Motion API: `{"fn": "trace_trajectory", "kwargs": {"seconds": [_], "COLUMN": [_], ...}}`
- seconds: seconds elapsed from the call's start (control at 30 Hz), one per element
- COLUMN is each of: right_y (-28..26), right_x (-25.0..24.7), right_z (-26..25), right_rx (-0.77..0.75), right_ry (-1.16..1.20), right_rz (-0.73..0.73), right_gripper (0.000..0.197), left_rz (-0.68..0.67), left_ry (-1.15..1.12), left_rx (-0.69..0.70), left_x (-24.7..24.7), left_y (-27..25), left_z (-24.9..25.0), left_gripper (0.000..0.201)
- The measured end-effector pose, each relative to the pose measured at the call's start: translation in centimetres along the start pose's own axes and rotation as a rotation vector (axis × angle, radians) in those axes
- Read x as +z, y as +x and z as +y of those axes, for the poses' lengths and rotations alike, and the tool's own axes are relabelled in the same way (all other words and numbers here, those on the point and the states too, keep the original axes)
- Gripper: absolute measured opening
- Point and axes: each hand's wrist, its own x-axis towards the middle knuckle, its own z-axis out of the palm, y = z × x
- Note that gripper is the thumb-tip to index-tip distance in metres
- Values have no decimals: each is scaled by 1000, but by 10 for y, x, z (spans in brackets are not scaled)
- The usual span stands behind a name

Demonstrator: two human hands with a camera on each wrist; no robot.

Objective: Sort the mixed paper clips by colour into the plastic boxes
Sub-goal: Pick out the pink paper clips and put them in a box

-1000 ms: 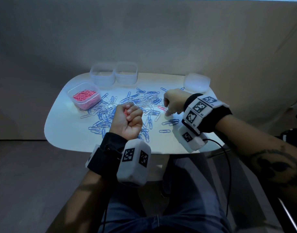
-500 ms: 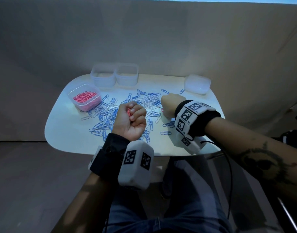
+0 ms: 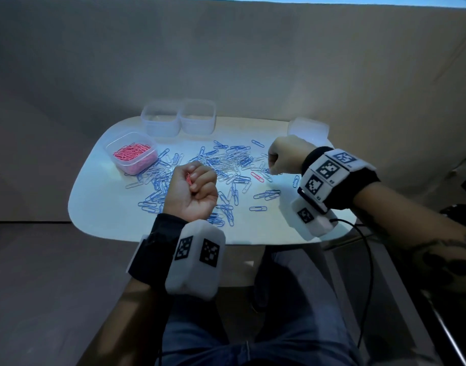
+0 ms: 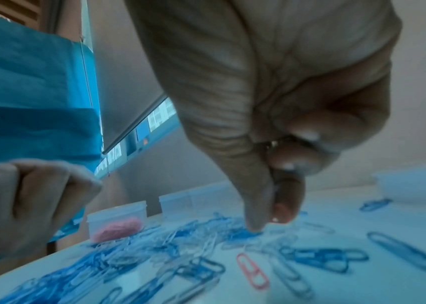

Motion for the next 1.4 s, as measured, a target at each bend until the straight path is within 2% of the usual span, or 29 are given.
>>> {"fn": "trace_trajectory", "kwargs": {"seconds": [0.07, 0.23, 0.37, 0.43, 0.47, 0.57, 0.63, 0.7, 0.77, 0.83, 0.87, 0.97, 1.03, 1.1, 1.23, 1.33, 1.4], "right_y": [4, 16, 14, 12, 10, 5, 5, 4, -9, -30, -40, -55, -52, -49, -40, -28, -21], "right_x": [7, 25, 23, 24, 25, 19, 7, -9, -22, -26, -23, -8, -1, -1, -8, -7, -2], "right_z": [-4, -17, -26, -31, -33, -36, -28, -15, -10, -20, -30, -59, -66, -65, -62, -70, -80], "right_rx": [-10, 20, 14, -4, -14, -72, -82, -70, -56, -131, -199, -367, -388, -380, -319, -285, -309], "right_ry": [27, 8, -112, -201, -244, -332, -217, 79, 442, 658, 631, 350, 261, 333, 765, 768, 702], "right_rz": [15, 33, 14, 16, 14, 11, 23, 27, 29, 91, 150, 293, 252, 240, 493, 486, 435], "right_gripper": [6, 18, 9, 24, 25, 12, 11, 17, 18, 19, 16, 12, 17, 19, 14, 14, 16], "left_rz": [5, -5, -1, 8, 13, 56, 83, 104, 90, 55, 48, 67, 50, 14, -29, 6, 3], "left_ry": [4, 36, 37, 23, 16, -30, -64, -90, -74, -14, 3, 11, 7, -26, -162, -225, -34], "left_rx": [4, 2, 10, 11, 10, 8, 3, 19, 62, 64, 55, 50, 40, 45, 69, -3, -3], "left_x": [2, 4, 2, 1, 0, -3, -3, -3, -2, 1, 3, 6, 8, 8, 7, -3, -8], "left_y": [0, -2, -2, 0, 1, 3, 4, 5, 8, 11, 12, 13, 10, 6, 3, -4, -11], "left_z": [-2, -2, 0, -3, -5, -9, -11, -14, -18, -24, -28, -34, -33, -28, -15, 7, 34], "left_gripper": [24, 23, 21, 23, 23, 24, 23, 25, 36, 44, 45, 42, 42, 46, 59, 55, 60]}}
